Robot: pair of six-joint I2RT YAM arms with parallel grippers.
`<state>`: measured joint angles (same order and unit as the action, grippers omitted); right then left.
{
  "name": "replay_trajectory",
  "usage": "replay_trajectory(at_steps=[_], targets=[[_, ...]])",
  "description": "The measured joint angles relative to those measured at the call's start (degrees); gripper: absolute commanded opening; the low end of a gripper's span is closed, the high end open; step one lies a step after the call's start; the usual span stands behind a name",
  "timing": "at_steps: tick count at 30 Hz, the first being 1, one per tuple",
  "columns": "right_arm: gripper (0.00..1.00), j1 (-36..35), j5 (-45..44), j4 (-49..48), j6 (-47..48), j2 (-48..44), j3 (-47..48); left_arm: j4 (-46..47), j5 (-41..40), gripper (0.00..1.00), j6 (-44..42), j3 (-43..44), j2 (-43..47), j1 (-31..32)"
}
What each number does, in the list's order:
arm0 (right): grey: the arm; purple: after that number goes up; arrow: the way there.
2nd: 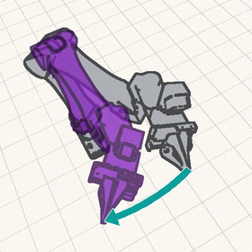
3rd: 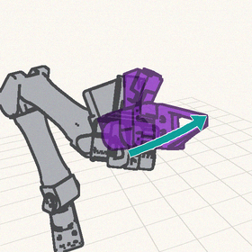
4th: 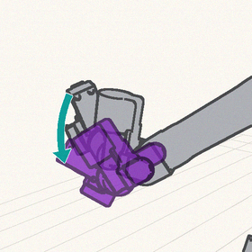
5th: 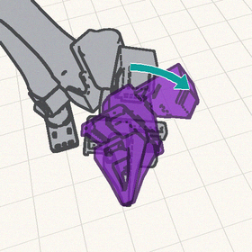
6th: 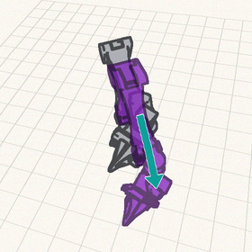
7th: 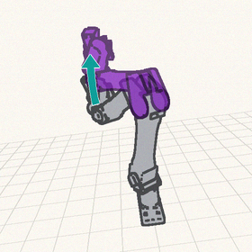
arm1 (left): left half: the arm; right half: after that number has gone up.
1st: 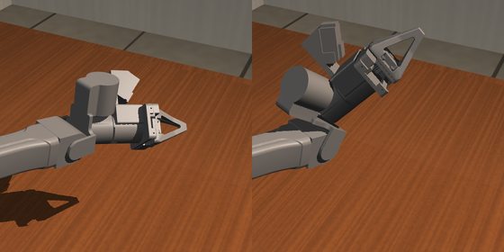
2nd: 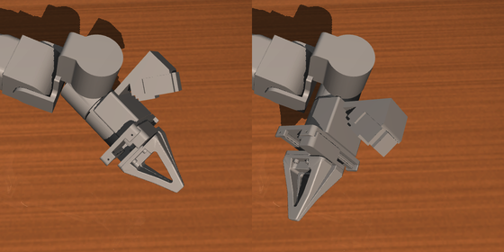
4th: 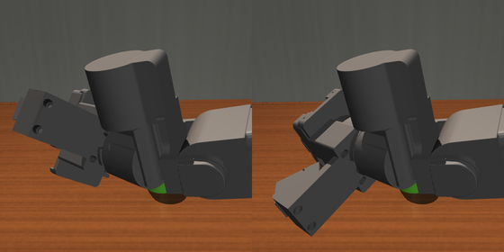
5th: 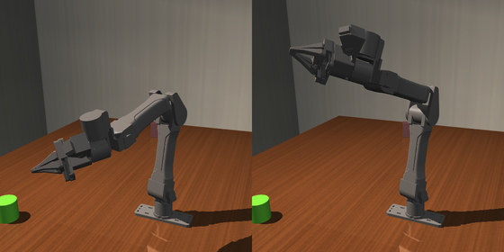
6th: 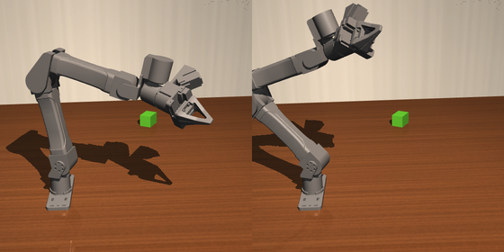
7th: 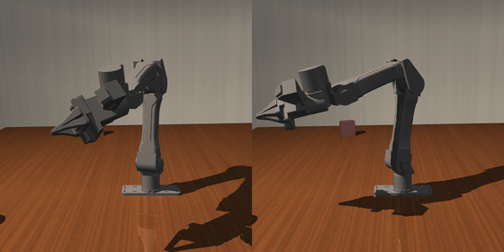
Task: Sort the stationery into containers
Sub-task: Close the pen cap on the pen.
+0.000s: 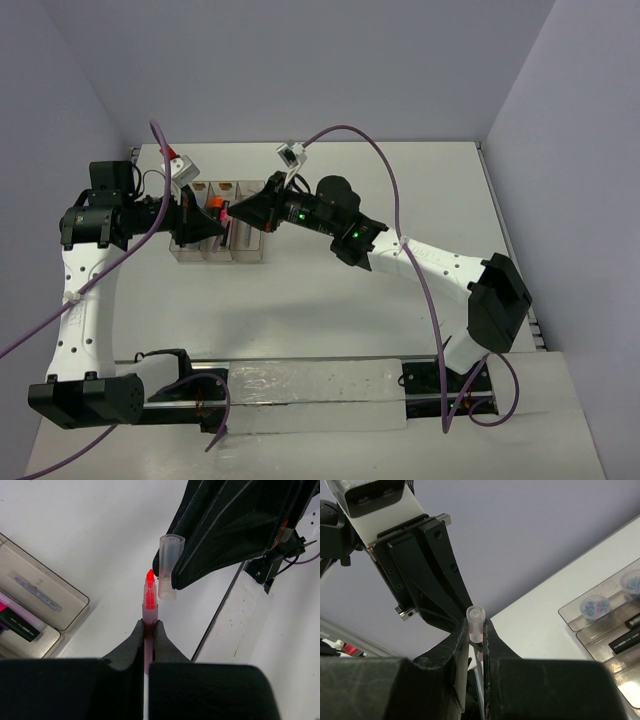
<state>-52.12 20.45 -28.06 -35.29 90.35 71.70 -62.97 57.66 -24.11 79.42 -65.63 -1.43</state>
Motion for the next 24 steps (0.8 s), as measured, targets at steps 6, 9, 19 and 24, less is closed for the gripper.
replay_trajectory(at_steps=[6,9,19,24], targets=[[0.00,-0.1,0.6,0.5,0.4,0.0,0.0,1.1,0.1,0.00,1.1,0.0,0.0,0.0],[0.00,-0.1,1.7,0.7,0.4,0.4,0.0,2.2,0.1,0.00,2.1,0.0,0.0,0.0],[0.00,-0.4,2.8,0.1,-1.1,2.1,0.0,7.2,1.4,0.00,6.0,0.0,-0.9,0.0],[0.00,-0.3,2.7,0.3,-0.7,2.1,0.0,7.8,1.5,0.00,5.9,-0.1,-0.9,0.0]])
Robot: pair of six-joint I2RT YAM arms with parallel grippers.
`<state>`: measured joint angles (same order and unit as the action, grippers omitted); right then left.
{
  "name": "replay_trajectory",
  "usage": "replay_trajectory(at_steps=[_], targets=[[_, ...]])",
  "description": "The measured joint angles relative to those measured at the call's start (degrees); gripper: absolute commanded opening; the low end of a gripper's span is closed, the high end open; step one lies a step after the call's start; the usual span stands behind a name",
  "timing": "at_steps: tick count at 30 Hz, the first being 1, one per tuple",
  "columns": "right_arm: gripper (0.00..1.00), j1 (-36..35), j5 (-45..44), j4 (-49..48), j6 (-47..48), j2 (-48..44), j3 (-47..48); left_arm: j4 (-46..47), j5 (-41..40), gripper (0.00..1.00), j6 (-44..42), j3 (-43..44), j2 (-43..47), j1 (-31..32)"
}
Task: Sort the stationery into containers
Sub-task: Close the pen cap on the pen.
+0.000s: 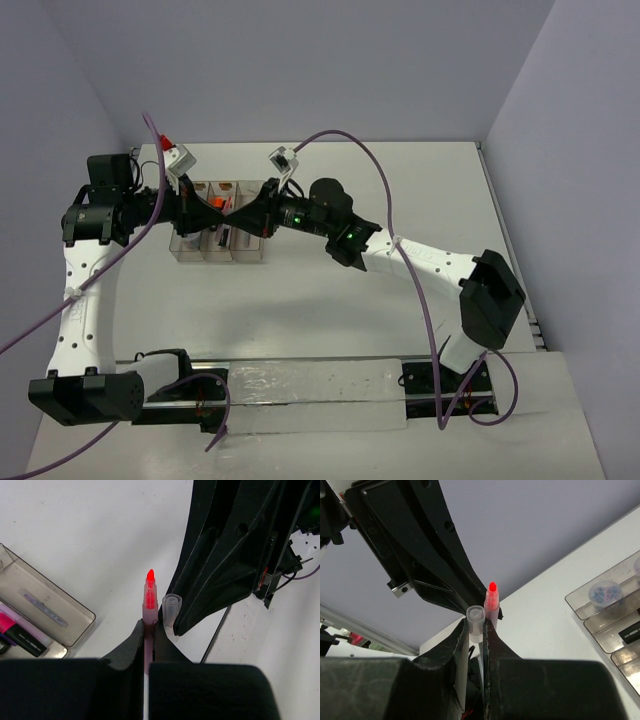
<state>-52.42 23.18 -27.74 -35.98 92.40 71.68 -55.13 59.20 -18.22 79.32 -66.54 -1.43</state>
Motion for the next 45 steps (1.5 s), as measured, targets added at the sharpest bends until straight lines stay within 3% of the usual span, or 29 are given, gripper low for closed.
replay_trajectory(at_steps=[14,45], targets=[[0.00,2.3,-1.8,1.2,2.6,-5.1,0.0,0.4,-0.1,0.00,0.3,-1.4,0.6,0.1],[0.00,3.3,-5.7,2.5,1.7,-4.3,2.4,3.3,2.1,0.00,1.3,-7.6,4.2,2.1]])
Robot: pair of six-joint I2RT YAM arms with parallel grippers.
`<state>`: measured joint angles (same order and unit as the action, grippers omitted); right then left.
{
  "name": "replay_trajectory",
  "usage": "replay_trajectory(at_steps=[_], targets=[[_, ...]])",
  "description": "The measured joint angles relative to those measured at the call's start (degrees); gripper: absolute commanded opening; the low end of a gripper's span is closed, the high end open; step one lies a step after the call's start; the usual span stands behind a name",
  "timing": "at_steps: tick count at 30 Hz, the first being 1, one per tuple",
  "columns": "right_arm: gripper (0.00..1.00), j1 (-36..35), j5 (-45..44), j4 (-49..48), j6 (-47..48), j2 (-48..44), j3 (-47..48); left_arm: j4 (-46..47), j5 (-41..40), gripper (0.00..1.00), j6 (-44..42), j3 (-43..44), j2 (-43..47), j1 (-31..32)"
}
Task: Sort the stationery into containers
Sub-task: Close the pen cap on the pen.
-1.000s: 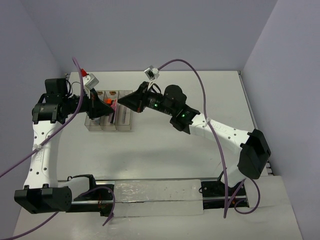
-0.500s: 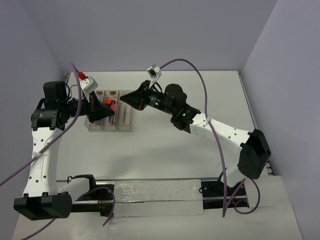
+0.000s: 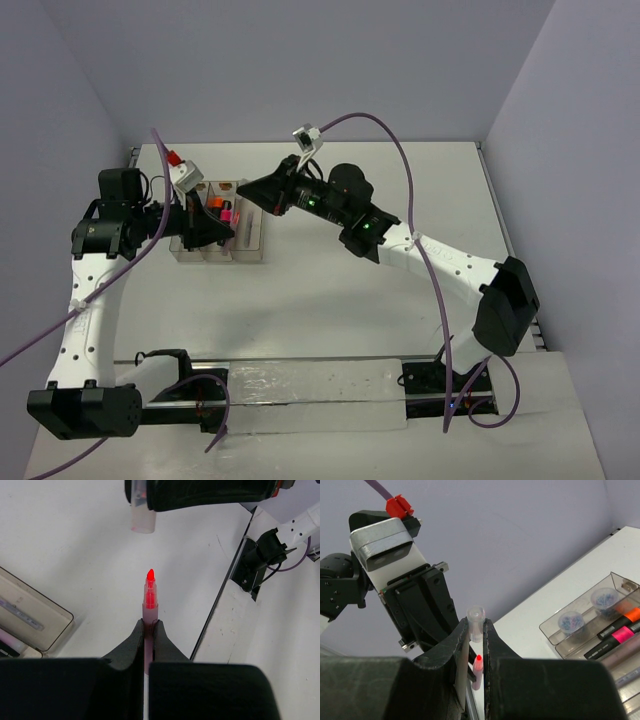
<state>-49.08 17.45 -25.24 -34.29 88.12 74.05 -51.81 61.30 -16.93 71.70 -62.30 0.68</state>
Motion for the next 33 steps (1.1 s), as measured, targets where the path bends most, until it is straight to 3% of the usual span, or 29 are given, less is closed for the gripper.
replay_trajectory(at_steps=[33], targets=[[0.00,-0.2,0.6,1.5,0.9,0.4,0.1,6.3,0.0,0.00,4.8,-0.8,0.0,0.0]])
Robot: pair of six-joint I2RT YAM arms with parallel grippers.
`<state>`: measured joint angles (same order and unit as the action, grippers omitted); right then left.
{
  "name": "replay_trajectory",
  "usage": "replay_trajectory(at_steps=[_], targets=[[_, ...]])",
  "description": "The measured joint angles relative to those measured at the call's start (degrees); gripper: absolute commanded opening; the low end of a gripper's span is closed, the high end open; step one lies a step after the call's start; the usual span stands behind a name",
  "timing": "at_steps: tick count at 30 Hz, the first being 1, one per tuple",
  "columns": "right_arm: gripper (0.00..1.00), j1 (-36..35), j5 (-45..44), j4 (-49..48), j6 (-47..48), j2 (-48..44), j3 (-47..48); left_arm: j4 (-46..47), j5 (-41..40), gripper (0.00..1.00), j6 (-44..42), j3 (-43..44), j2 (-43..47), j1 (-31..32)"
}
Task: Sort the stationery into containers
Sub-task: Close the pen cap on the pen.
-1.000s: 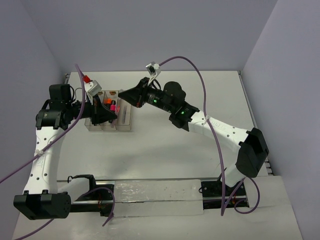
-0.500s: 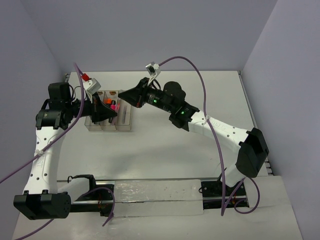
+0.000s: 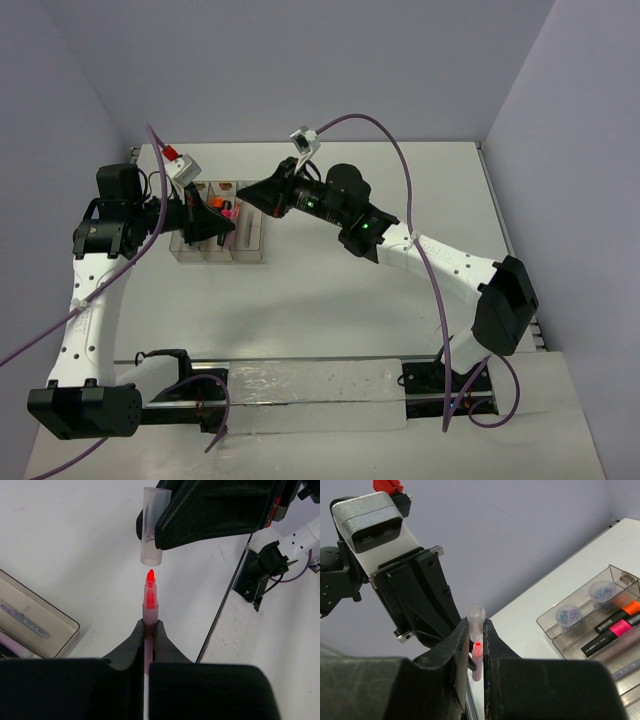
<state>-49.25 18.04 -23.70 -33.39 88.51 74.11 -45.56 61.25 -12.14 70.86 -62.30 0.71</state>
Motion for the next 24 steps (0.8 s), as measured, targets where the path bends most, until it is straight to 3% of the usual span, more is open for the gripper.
replay_trajectory(at_steps=[24], targets=[[0.00,-0.4,0.1,0.4,-0.1,-0.1,-1.0,0.0,-0.2,0.00,-0.1,0.0,-0.1,0.0]])
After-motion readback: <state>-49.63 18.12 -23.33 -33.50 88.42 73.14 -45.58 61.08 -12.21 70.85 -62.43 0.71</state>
